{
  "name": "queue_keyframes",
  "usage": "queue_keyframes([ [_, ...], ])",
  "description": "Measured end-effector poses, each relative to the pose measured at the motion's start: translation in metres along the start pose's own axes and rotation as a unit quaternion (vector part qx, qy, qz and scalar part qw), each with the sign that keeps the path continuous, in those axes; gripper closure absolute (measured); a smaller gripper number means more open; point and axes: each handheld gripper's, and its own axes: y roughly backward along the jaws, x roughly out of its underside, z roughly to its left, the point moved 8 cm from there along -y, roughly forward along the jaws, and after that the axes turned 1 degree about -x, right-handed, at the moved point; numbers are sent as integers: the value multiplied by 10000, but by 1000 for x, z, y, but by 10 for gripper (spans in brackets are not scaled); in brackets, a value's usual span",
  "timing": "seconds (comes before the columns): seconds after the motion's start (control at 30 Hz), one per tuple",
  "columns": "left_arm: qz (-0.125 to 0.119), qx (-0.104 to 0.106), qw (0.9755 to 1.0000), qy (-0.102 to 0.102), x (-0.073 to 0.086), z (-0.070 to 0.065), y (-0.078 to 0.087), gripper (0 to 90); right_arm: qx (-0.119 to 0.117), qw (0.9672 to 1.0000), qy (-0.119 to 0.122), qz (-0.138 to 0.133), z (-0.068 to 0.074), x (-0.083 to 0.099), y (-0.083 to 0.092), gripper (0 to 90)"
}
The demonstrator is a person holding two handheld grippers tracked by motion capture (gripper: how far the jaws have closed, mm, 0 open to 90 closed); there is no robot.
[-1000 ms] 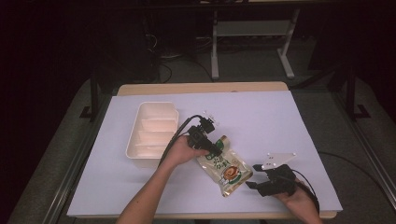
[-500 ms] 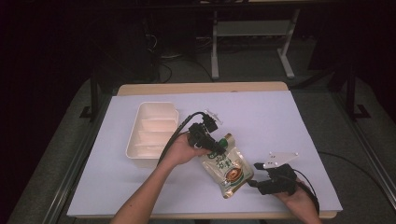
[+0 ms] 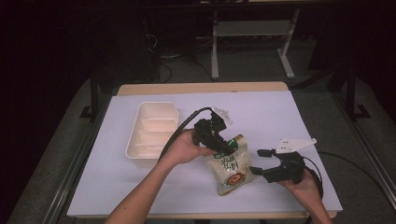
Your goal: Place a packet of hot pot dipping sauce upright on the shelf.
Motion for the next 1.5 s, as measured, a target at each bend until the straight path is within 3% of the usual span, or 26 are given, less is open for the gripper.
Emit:
queue_keyframes([
  [0.2,100,-14,9995,-312,-8,-13,6,806,-522,9985,116,-77,8,-16,-12,308],
  [0.33,127,-11,9989,-447,-10,-18,7,807,-763,9966,285,-81,17,-24,-20,410],
  [0.6,109,-74,9989,-449,-10,-17,9,807,-996,9935,524,-137,27,-34,-29,704],
  [0.83,32,-172,9991,-383,-5,-12,15,805,-1191,9915,513,-120,31,-37,-30,861],
  [1.1,-106,-415,9978,-511,1,-9,26,740,-1226,9912,492,-123,34,-43,-32,897],
  [1.3,-327,-650,9966,-374,11,-3,38,627,-1120,9924,509,-55,32,-46,-28,898],
  [1.5,-631,-865,9939,-265,22,2,54,543,-966,9943,441,-11,25,-45,-21,898],
])
